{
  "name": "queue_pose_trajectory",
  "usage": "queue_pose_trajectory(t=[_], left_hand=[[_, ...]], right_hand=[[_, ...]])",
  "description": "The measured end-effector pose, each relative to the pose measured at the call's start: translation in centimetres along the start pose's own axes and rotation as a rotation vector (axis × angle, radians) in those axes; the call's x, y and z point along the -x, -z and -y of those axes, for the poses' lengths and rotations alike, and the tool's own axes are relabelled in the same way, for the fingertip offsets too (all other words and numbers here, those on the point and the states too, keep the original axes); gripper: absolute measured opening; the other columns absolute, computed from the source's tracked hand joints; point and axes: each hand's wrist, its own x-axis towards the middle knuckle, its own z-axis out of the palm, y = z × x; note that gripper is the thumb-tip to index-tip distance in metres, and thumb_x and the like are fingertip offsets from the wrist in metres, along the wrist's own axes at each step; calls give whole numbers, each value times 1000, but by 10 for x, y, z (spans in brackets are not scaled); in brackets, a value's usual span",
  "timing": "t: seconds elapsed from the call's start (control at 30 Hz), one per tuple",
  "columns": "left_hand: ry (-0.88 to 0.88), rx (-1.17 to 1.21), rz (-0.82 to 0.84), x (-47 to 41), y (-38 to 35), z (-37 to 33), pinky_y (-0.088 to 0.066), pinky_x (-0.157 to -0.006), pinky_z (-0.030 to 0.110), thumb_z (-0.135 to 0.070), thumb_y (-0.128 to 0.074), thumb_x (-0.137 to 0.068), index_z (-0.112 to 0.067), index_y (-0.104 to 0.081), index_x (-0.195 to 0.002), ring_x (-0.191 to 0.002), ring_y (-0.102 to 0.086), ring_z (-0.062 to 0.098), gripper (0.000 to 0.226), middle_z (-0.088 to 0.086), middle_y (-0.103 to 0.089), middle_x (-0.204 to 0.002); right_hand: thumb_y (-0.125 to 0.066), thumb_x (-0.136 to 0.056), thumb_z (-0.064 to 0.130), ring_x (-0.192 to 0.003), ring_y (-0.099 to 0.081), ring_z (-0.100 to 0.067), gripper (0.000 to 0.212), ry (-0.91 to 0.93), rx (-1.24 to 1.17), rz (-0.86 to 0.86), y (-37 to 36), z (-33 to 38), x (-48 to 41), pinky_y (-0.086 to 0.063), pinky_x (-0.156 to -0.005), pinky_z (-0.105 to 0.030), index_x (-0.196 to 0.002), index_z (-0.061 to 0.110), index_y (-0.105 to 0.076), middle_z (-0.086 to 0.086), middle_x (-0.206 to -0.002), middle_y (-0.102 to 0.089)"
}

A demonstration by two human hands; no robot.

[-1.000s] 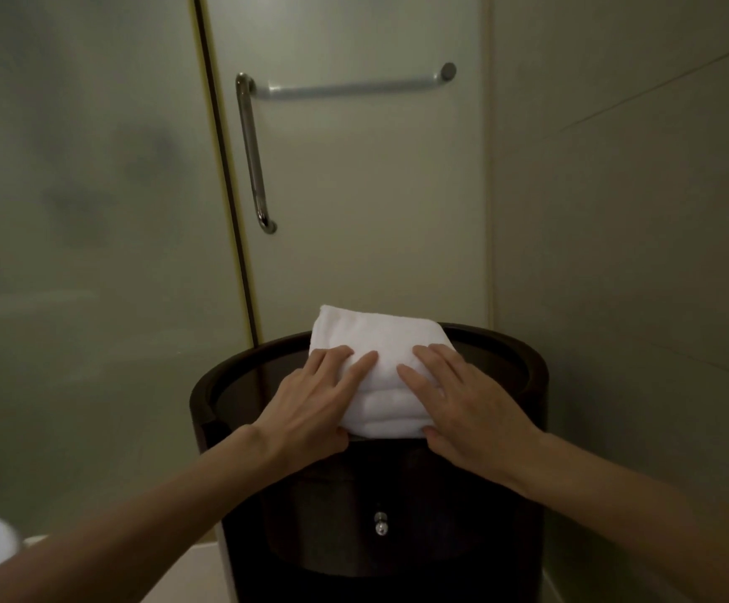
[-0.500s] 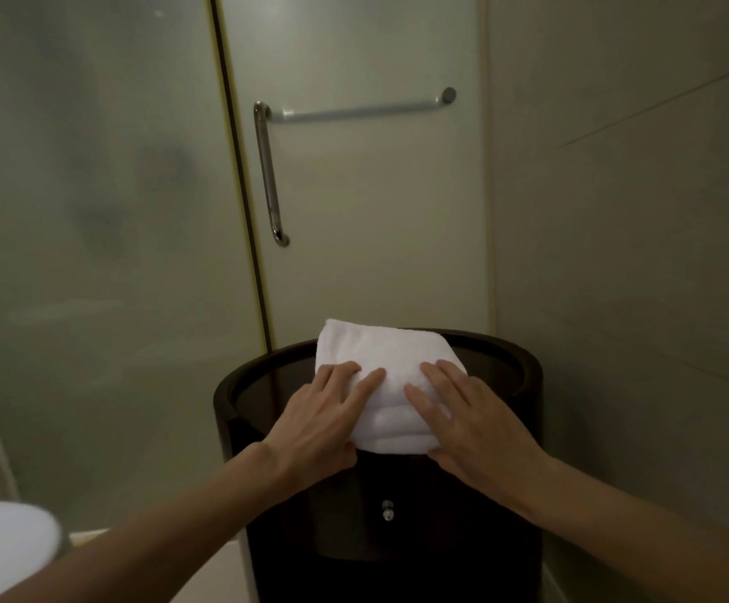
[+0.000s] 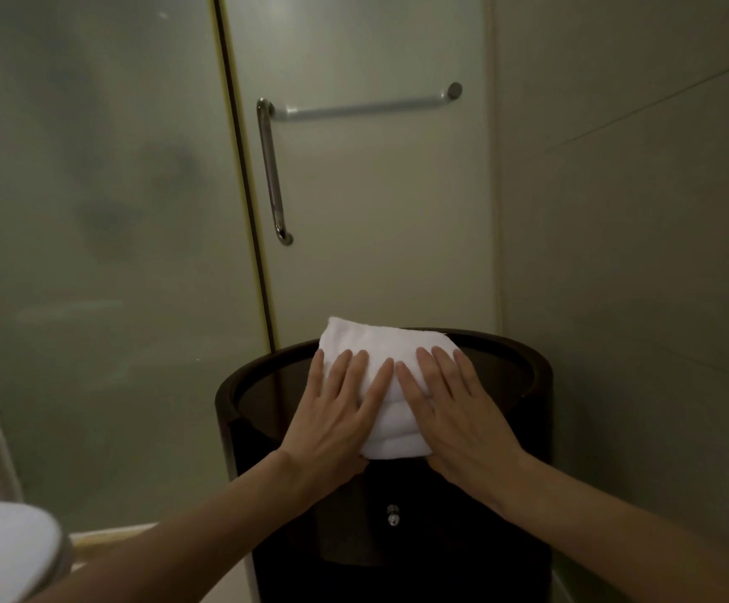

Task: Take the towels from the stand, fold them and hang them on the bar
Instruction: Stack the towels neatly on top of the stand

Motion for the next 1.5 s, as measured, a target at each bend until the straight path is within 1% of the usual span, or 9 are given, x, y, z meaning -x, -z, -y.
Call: queue_pose_trajectory(t=[0.13, 0.3, 0.43, 0.63, 0.8, 1.0, 1.17, 1.37, 1.5], left_hand=[[-10, 37, -7, -2, -4, -1, -45, -98, 54, -50, -85, -34, -7, -28, -143, -115, -56, 39, 130, 24, -55, -129], [-20, 56, -30, 0, -6, 2, -47, -96, 50, -49, -86, -36, -6, -29, -143, -114, -57, 37, 128, 23, -55, -129], [7, 59, -29, 3, -7, 0, -47, -95, 53, -48, -84, -36, -6, -29, -142, -114, -56, 39, 128, 25, -54, -129], [5, 37, -59, 1, -4, 2, -48, -93, 53, -49, -83, -43, -6, -30, -141, -110, -59, 40, 119, 24, -57, -125], [-4, 77, -66, -3, -3, 7, -49, -94, 47, -48, -82, -48, -6, -27, -140, -108, -59, 35, 115, 20, -58, -124], [-8, 109, -92, -16, -5, 14, -51, -88, 42, -51, -81, -45, -5, -40, -134, -99, -60, 31, 108, 15, -60, -117], [-1, 128, -54, -36, -4, 27, -49, -81, 38, -67, -64, -60, -7, -46, -132, -92, -58, 28, 95, 10, -59, -113], [46, 129, 69, -82, 21, 65, -35, -92, 36, -46, -71, -64, -12, -21, -145, -107, -45, 27, 101, 9, -43, -129], [71, 184, 93, -111, 59, 114, -32, -100, 35, -47, -71, -66, -15, -17, -146, -114, -42, 25, 102, 7, -40, -133]], right_hand=[[-83, -54, 44, -113, -56, -40, 108, 0, -1, -2, -5, -2, 0, -46, -98, -51, -140, 4, -31, -24, -125, -56], [-82, -55, 41, -103, -61, -35, 102, 38, -11, -70, -2, -9, -1, -52, -87, -49, -137, 3, -34, -21, -119, -60], [-77, -60, 39, -101, -62, -35, 92, 33, -5, -110, -1, -6, -1, -53, -83, -49, -134, 2, -37, -19, -117, -61], [-78, -56, 41, -103, -59, -35, 93, 25, -10, -87, 4, -2, 6, -50, -85, -48, -132, 2, -40, -19, -118, -59], [-81, -53, 53, -118, -54, -42, 104, -15, 37, 19, 11, 1, 1, -45, -96, -58, -135, 0, -46, -27, -130, -54], [-79, -51, 38, -97, -59, -35, 96, -44, -7, 92, 14, -7, -13, -51, -83, -48, -133, 0, -48, -21, -114, -59], [-76, -54, 43, -87, -59, -33, 87, -53, 20, 137, 14, -16, -37, -48, -72, -42, -128, 3, -54, -15, -104, -61], [-74, -57, 45, -87, -59, -30, 85, -46, 0, 239, 42, -44, -94, -48, -71, -41, -129, 5, -51, -13, -106, -62], [-72, -67, 49, -103, -55, -29, 88, 0, -71, 296, 81, -64, -153, -46, -83, -43, -137, 9, -38, -13, -122, -55]])
